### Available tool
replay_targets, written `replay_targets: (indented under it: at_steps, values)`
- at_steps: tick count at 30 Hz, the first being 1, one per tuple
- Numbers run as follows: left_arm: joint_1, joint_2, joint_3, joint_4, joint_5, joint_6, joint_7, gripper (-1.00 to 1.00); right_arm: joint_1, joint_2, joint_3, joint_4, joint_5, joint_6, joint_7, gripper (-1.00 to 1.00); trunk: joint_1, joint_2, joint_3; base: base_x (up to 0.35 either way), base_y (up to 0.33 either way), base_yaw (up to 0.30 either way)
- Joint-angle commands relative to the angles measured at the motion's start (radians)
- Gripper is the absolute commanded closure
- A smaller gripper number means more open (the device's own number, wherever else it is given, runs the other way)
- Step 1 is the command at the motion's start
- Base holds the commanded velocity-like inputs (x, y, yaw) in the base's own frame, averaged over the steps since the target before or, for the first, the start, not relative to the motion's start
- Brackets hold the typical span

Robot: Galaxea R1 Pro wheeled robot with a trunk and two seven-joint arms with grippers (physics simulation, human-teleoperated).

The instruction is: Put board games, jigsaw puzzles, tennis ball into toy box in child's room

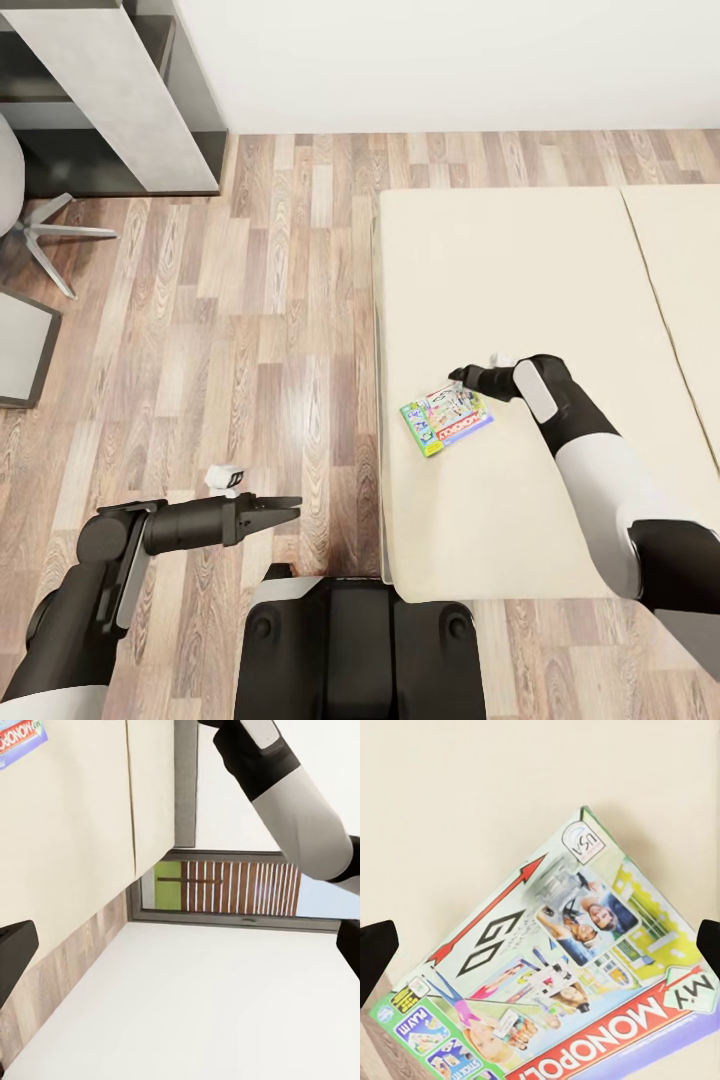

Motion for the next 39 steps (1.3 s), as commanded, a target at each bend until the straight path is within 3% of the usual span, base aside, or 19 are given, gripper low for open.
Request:
replay_targets:
  at_steps: [1, 39]
  values:
    - [0.0, 0.0, 0.0, 0.0, -0.001, 0.011, -0.004, -1.0, -0.002, -0.001, 0.004, -0.001, -0.01, 0.003, -0.008, -1.0, 0.001, -0.002, -0.001, 0.0, 0.0, 0.0]
    - [0.0, 0.001, 0.0, 0.0, 0.0, 0.011, -0.001, -1.0, -0.004, -0.003, 0.007, 0.013, -0.009, -0.003, -0.029, -1.0, 0.001, -0.002, -0.032, 0.0, 0.0, 0.0]
